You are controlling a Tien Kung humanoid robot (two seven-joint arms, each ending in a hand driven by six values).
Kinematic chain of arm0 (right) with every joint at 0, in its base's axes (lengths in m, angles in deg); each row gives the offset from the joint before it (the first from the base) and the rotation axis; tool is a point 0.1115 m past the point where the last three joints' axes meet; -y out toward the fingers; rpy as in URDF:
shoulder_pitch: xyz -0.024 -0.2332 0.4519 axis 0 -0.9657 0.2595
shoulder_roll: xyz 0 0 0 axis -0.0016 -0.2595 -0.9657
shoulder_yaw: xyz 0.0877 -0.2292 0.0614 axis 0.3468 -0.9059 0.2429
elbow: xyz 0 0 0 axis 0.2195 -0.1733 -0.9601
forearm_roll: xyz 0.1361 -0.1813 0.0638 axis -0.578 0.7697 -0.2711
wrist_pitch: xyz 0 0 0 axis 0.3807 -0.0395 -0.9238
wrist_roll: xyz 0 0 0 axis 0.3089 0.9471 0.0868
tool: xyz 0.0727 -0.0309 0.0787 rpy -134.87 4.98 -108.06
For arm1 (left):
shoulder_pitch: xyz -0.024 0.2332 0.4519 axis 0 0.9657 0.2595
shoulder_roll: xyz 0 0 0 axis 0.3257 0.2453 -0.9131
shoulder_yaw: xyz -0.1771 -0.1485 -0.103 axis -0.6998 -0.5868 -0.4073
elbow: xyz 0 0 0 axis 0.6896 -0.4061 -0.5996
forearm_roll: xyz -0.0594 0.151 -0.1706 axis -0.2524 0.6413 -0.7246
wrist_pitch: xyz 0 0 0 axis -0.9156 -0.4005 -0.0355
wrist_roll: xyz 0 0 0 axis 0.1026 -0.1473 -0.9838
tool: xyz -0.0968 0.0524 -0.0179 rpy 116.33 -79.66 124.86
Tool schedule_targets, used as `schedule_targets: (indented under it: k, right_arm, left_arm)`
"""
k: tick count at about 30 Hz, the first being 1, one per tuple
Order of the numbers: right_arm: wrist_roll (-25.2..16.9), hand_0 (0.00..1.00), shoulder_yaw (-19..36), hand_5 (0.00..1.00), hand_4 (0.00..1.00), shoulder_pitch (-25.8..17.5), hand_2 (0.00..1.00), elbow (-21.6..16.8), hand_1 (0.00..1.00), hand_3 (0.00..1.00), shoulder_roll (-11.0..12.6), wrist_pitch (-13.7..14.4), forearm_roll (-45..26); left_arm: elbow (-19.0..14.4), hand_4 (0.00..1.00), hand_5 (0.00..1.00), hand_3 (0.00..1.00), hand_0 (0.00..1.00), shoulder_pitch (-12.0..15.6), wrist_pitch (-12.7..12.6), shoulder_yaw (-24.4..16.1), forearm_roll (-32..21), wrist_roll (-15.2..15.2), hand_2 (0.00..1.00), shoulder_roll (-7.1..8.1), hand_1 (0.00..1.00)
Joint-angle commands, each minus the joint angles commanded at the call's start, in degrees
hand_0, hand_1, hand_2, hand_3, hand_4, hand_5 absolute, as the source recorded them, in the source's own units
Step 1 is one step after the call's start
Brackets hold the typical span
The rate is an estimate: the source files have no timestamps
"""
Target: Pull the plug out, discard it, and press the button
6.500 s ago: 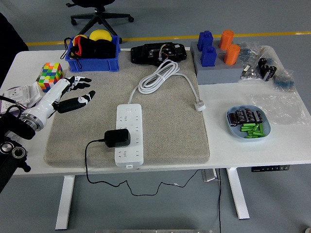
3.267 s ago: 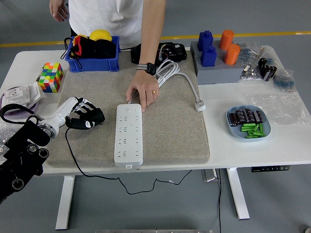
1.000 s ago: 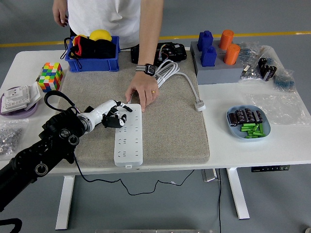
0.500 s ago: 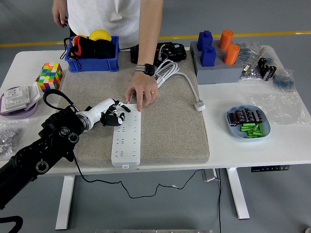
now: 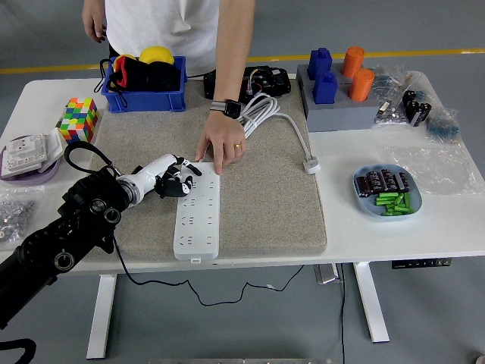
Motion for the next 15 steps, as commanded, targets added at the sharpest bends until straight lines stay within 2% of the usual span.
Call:
schedule_targets:
  k: [7,15]
  right_arm:
    - [0.00,0.728,0.11,0.597,0.742,0.00,0.660,0.01,0.678,0.627,-0.05,0.00,-0.03]
    - [0.00,0.728,0.17,0.596,0.742,0.04,0.660,-0.02,0.679,0.627,-0.04,-0.01,-0.03]
  left_arm:
    - [-1.81,0.237,0.002,0.714,0.036,-0.14,0.51,0.22,-0.33,-0.62,0.147,0.24,0.043]
    - [0.35,0.234,0.002,0.713,0.038,-0.75,0.19,1.17,-0.35,-0.23,0.147,-0.21,0.042]
